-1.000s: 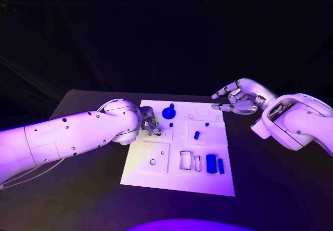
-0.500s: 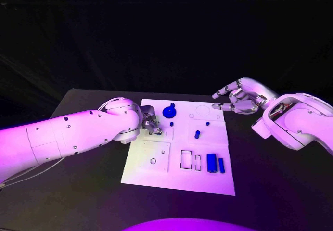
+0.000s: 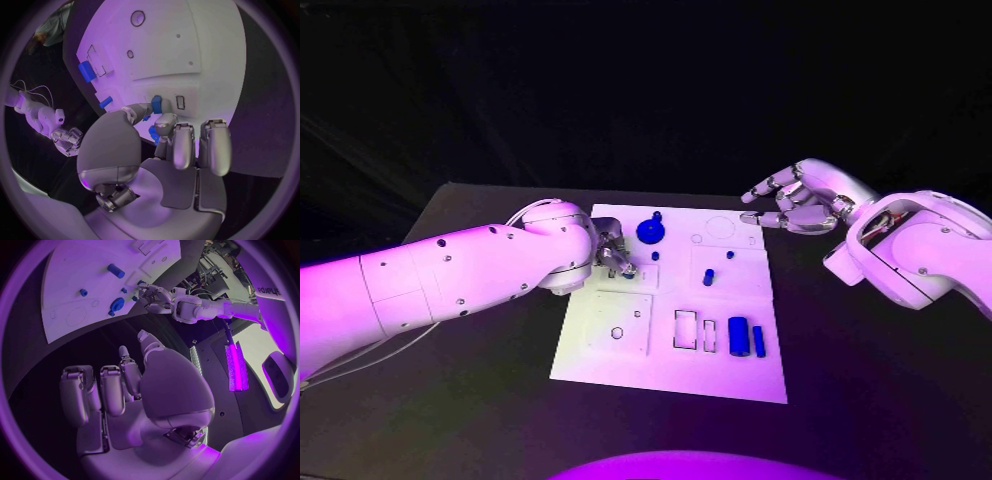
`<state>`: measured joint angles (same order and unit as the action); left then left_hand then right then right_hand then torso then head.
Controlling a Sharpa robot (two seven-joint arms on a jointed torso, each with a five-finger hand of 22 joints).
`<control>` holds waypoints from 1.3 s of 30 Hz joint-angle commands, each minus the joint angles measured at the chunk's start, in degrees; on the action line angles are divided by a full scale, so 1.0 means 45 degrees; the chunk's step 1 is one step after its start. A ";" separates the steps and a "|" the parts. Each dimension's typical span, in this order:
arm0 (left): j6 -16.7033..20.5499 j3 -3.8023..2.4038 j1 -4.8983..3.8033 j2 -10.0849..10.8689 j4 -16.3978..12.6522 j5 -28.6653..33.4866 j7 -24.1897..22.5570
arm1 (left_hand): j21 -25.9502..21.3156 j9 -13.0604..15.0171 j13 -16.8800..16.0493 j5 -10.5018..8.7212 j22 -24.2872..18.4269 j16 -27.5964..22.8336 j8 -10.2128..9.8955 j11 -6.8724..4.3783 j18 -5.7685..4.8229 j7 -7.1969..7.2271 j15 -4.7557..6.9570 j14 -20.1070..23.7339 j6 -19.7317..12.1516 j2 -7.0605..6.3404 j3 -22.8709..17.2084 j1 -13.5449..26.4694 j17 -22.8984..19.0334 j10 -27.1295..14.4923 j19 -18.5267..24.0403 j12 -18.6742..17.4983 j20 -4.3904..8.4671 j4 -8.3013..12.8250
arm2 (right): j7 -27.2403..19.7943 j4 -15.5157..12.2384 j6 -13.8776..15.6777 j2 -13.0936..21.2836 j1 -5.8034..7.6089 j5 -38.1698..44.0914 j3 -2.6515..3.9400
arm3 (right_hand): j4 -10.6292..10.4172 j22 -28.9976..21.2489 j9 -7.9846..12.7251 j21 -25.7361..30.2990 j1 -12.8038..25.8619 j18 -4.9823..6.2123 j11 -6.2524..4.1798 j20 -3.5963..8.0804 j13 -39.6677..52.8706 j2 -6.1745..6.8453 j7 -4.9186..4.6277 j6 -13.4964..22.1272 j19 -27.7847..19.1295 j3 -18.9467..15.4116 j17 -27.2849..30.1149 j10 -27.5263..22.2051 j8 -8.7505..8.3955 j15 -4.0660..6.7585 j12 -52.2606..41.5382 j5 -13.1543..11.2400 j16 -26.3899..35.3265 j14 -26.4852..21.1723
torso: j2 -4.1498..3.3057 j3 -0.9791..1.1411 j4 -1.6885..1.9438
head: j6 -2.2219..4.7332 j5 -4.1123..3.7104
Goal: Assemble the parts on the task board
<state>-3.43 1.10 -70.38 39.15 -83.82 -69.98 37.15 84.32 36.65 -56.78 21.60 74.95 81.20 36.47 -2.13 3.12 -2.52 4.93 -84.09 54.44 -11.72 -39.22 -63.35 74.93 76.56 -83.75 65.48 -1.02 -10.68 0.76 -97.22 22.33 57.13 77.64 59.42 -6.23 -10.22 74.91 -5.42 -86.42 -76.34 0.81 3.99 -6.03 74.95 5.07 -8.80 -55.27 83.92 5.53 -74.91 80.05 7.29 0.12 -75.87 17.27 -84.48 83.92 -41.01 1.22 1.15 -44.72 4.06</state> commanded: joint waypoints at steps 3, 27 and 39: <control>-0.0665 0.0036 0.0047 -0.0104 0.0051 0.0220 0.0006 | 0.0002 0.0196 -0.0006 -0.0148 0.0465 -0.0069 0.0145 -0.0078 -0.0081 0.0191 0.0151 -0.0701 -0.0022 0.0086 -0.1763 0.0309 0.1135 0.0125 -0.0033 -0.0039 0.0047 0.2130 | -0.0029 -0.0027 -0.0128 0.0013 -0.0007 0.0072 0.0000 | -0.0228 0.2680 -0.0011 0.0122 0.0352 0.0081 -0.0061 0.0068 0.0616 -0.0057 0.0043 0.0051 0.0699 -0.0072 -0.1277 -0.0008 0.0095 0.0088 0.0040 -0.0092 0.0073 0.0876 | 0.0012 0.0002 0.0013 | -0.0029 -0.0008; -0.0565 0.0035 0.0046 -0.0182 0.0302 0.0254 0.0048 | -0.0053 0.0348 -0.0180 -0.0256 0.0483 -0.0093 -0.0103 -0.0164 -0.0092 0.0359 0.0244 -0.0717 0.0348 0.0542 0.2664 0.1372 0.1182 0.0131 -0.0080 0.0161 0.0115 0.0021 | -0.0093 -0.0053 -0.0095 0.0073 -0.0018 0.0006 -0.0014 | -0.1234 0.2578 -0.0025 0.0327 0.1520 0.0126 -0.0055 0.0076 0.0604 -0.0220 0.0059 0.0137 0.0600 -0.1326 -0.1095 -0.0037 0.0188 0.0090 0.0052 -0.0561 0.0239 0.0843 | 0.0005 0.0002 0.0012 | -0.0015 -0.0019; -0.0274 0.0029 0.0047 -0.0142 0.0345 0.0256 0.0052 | -0.0050 0.0334 -0.0262 -0.0235 0.0537 -0.0099 -0.0314 -0.0162 -0.0097 0.0340 0.0229 -0.0725 0.0473 0.0790 0.4538 0.1049 0.1206 0.0127 -0.0116 0.0232 0.0140 -0.0670 | -0.0107 -0.0015 -0.0037 0.0062 -0.0020 -0.0098 -0.0016 | -0.1447 0.2546 -0.0036 0.0419 0.2820 0.0144 -0.0040 0.0068 0.0617 -0.0677 0.0049 0.0186 0.0568 -0.2436 -0.1035 -0.0038 0.0247 0.0079 0.0040 -0.1035 0.0307 0.0836 | 0.0013 -0.0002 0.0016 | 0.0006 -0.0047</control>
<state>-4.65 1.20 -70.25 38.51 -82.31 -69.18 37.24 84.32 38.21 -57.90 20.51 74.92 80.97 35.39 -2.94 3.12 -0.80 5.66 -83.98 56.21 -8.28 -18.96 -58.48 74.91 77.36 -83.95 66.24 -0.81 -13.72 0.67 -97.30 22.32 57.43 77.59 59.13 -6.30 -16.81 74.94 -5.52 -84.84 -64.01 0.82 3.99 -6.03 74.93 1.89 -8.58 -54.66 83.92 -5.23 -74.90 80.05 8.19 0.12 -75.87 12.83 -83.46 83.92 -40.95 1.24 1.21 -44.71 3.88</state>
